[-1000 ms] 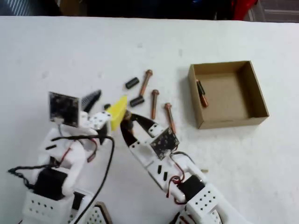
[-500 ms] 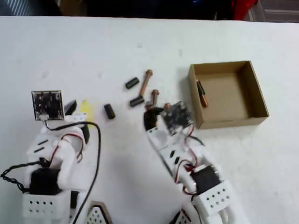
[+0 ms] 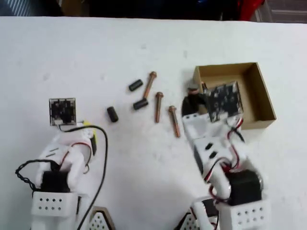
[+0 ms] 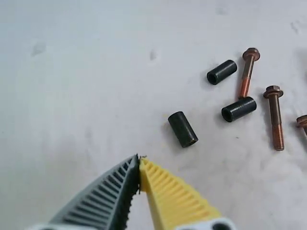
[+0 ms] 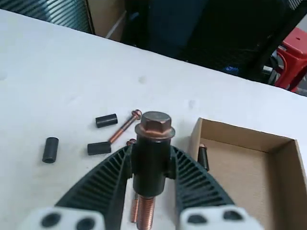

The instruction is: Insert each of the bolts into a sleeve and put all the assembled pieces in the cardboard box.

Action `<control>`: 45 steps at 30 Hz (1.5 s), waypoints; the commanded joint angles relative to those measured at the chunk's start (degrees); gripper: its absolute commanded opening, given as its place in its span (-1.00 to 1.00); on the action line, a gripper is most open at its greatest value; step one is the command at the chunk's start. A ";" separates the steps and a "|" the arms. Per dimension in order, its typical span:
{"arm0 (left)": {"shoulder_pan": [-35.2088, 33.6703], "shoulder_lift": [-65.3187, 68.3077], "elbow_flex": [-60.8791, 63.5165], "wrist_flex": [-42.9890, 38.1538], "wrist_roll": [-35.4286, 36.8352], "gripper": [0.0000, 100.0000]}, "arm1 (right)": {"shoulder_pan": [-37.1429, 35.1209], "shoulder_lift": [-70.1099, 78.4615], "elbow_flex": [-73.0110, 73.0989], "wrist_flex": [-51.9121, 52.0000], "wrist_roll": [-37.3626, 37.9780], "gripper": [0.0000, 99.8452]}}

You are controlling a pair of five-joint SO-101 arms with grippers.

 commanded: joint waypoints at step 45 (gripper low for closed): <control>-0.66 -25.80 16.35 2.55 -0.70 -0.96 | 17.80 109.23 -80.35 16.57 15.65 -0.64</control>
